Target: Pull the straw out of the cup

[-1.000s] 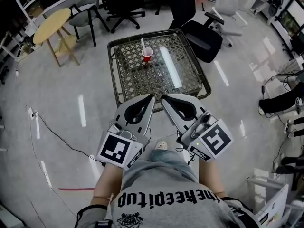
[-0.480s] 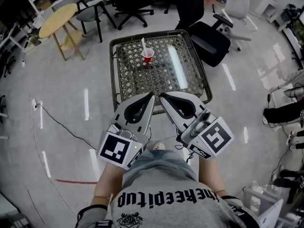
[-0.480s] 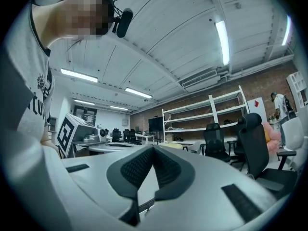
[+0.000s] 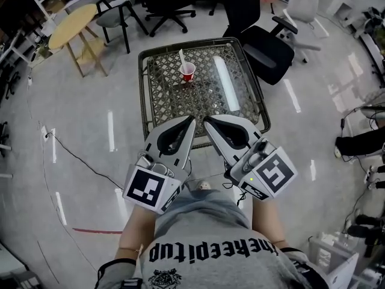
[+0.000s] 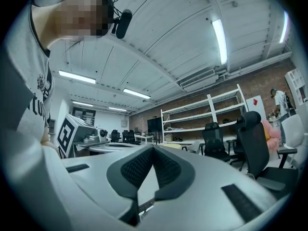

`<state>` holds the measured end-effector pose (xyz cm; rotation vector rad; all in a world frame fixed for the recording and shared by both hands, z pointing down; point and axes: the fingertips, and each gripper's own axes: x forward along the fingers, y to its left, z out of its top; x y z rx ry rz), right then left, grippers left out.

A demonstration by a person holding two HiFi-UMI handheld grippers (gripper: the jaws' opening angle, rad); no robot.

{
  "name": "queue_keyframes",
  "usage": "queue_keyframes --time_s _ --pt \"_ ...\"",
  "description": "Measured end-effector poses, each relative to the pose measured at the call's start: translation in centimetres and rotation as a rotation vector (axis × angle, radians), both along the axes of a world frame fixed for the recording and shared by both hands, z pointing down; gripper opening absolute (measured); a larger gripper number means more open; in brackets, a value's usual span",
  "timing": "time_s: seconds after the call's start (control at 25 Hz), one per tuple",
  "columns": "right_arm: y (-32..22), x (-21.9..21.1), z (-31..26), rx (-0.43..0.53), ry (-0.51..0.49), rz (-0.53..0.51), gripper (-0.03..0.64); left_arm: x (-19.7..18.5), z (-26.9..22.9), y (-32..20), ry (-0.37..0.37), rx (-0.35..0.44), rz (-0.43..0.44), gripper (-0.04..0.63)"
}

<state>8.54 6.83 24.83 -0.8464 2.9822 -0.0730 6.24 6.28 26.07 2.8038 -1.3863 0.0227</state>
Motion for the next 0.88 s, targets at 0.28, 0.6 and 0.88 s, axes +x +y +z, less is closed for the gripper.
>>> queue_keyframes --time_s 0.28,0.6,0.88 --pt "-2.3 -1.5 -0.1 -0.004 0.014 0.03 0.005 -1.2 -0.2 -2.4 0.007 0.003 0.036 0.015" --pt "-5.7 -4.8 0.1 -0.015 0.026 0.078 0.005 -4.8 0.0 -5.9 0.011 -0.009 0.073 0.015" --pt "-8.2 -7.0 0.6 -0.036 0.037 0.12 0.005 -7.0 0.4 -8.7 0.017 -0.026 0.122 0.015"
